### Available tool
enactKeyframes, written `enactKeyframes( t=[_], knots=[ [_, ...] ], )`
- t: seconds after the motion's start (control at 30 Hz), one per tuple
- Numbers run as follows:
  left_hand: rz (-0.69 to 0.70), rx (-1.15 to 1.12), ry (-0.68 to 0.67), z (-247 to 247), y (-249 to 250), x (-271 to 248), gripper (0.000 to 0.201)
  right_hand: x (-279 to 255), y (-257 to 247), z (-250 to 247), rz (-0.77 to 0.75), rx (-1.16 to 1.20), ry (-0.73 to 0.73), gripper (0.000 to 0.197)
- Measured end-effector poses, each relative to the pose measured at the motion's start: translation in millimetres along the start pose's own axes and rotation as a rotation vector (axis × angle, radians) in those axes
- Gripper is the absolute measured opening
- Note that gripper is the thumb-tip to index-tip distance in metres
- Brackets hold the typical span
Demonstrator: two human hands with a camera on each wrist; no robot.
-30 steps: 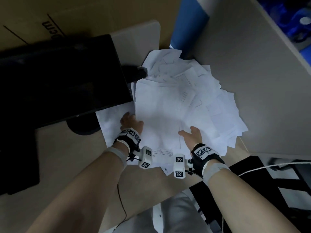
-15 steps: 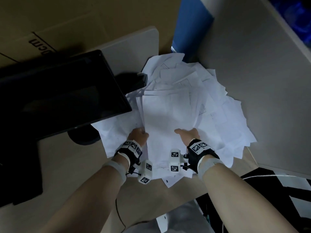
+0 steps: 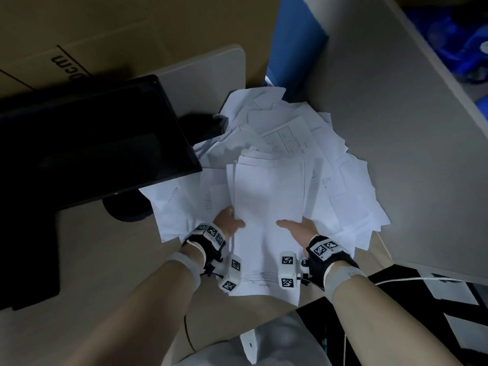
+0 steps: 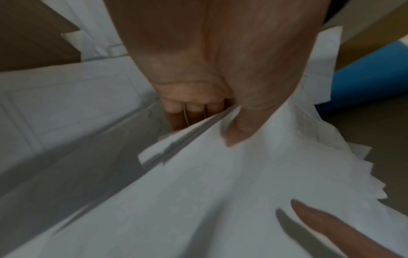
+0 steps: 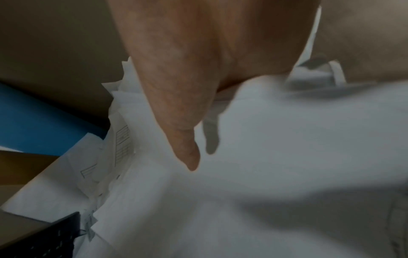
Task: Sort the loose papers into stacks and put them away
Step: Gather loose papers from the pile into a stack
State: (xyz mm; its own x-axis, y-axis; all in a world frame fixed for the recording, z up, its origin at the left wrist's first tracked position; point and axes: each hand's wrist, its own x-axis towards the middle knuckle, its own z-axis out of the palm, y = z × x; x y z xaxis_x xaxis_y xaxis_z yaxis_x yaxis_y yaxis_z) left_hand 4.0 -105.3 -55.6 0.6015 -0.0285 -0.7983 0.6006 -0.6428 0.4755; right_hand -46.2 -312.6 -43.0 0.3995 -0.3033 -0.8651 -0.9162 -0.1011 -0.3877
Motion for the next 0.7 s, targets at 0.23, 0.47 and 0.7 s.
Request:
enactKeyframes(
  t=[0.23, 0.47, 0.7],
  knots=[
    [0.0, 0.102, 0.171, 10, 2, -9, 0.019, -1, 10, -19, -0.052, -0.008, 0.091, 0.019],
    [-0.145, -0.067, 0.311, -21, -22, -2, 0.073, 0, 16, -12, -0.055, 0.063, 0.172, 0.029],
    [-0.21, -0.111, 0.348, -30, -32, 0, 0.082, -14, 4, 18, -0.088, 0.072, 0.071, 0.039]
  ],
)
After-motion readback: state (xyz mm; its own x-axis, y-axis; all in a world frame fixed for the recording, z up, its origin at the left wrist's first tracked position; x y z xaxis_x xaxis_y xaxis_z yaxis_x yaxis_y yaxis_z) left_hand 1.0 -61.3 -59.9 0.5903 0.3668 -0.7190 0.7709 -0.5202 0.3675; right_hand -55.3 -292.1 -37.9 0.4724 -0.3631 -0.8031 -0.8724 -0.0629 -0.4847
